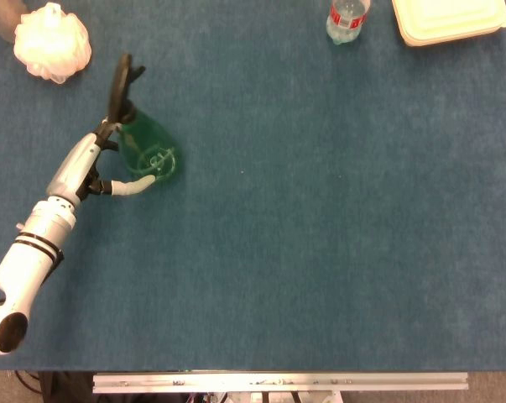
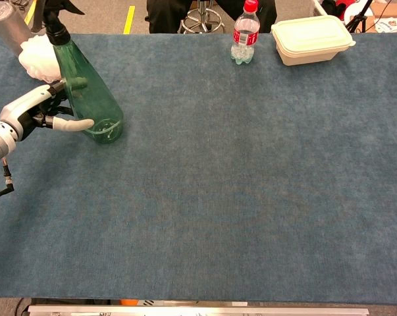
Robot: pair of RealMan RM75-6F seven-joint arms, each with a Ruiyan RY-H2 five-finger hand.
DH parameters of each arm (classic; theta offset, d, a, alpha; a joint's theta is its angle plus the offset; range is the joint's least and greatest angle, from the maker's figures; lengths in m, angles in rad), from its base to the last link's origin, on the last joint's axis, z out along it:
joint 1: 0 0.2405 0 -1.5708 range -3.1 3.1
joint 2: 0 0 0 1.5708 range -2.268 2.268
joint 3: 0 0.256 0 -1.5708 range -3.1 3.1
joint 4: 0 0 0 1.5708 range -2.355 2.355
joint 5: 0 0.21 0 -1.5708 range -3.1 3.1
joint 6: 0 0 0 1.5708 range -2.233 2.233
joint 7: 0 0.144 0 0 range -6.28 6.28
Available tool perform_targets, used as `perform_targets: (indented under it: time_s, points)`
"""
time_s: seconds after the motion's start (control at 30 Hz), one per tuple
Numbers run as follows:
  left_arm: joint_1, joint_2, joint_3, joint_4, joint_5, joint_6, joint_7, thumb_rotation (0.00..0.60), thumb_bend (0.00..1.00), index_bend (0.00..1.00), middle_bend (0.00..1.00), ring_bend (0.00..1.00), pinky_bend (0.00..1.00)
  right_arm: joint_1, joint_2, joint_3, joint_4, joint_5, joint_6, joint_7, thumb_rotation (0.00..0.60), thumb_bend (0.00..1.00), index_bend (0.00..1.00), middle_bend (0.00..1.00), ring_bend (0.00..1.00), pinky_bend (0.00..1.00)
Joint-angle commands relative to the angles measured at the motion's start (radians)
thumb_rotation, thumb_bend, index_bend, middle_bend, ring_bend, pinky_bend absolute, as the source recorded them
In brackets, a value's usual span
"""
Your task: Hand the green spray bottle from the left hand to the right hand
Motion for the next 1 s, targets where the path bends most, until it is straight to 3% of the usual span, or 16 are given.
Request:
perform_targets:
  time_s: [0.03,0.6,0.8,1.0]
  points:
    - [-0.003,-0.010,-0.002,0.010,-0.002,-0.001,-0.011,0.499,0.17,0.00,0.00,0.00,0.20,0.000,0.001,0.000,-0.001,0.001,0.000,-0.002,0.600,0.28,0.31,0.41,0.34,0.23]
    - [-0.018,-0.066,0.002,0.061,0.042,-0.005,-0.157,0.585,0.17,0.00,0.01,0.00,0.20,-0.004,0.005,0.002,-0.004,0.004,0.007,-0.007,0.600,0.28,0.31,0.41,0.34,0.23]
    - [-0.025,-0.081,-0.002,0.072,0.033,-0.011,-0.172,0.600,0.17,0.01,0.09,0.04,0.24,-0.003,0.003,0.003,-0.001,0.004,0.007,-0.005,0.600,0.28,0.32,0.41,0.34,0.23]
    - [-0.026,-0.098,-0.014,0.074,0.008,-0.013,-0.178,0.600,0.17,0.10,0.19,0.14,0.28,-0.004,0.002,0.003,0.003,0.006,0.007,-0.001,0.600,0.28,0.32,0.41,0.34,0.23]
